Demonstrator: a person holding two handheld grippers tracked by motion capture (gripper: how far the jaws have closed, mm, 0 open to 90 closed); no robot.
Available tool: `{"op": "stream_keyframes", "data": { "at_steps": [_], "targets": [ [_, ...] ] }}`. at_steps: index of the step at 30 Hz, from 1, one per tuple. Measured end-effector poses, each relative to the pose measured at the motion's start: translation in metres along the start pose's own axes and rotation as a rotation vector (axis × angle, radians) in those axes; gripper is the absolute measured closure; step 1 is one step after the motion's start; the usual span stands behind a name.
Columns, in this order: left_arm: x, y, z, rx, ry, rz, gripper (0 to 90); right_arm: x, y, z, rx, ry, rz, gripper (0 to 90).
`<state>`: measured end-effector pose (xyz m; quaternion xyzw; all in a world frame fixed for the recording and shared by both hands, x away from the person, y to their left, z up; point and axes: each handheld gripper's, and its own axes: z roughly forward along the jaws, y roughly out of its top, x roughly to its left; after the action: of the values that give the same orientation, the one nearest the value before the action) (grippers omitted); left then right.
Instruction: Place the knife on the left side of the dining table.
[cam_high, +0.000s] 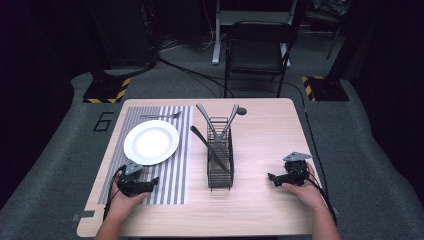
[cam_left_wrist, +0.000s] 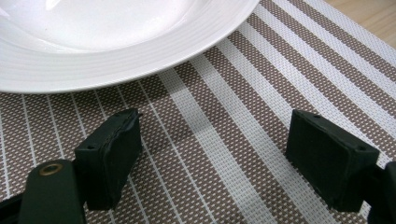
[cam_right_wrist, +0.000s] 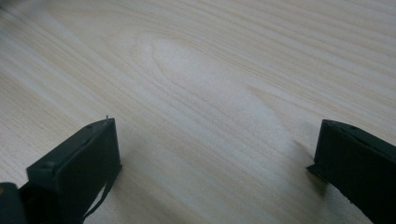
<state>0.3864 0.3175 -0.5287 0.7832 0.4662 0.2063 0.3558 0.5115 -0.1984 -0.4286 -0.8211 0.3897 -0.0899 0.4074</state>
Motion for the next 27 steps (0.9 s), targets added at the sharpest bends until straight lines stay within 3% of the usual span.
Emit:
{"op": "stream_keyframes", "data": {
  "at_steps": [21,27],
  "targets": [
    [-0.0002,-0.0002,0.0003,-0.005,0.002,0.002,17.4,0.0001,-0.0001,0.0001,0.001,0.001,0.001,0.0],
    [0.0019,-0.0012,-0.0022,-0.009,0.008,-0.01,23.3,-0.0001,-0.0001,0.0004,-0.002,0.002,0.002,0.0]
  ]
}}
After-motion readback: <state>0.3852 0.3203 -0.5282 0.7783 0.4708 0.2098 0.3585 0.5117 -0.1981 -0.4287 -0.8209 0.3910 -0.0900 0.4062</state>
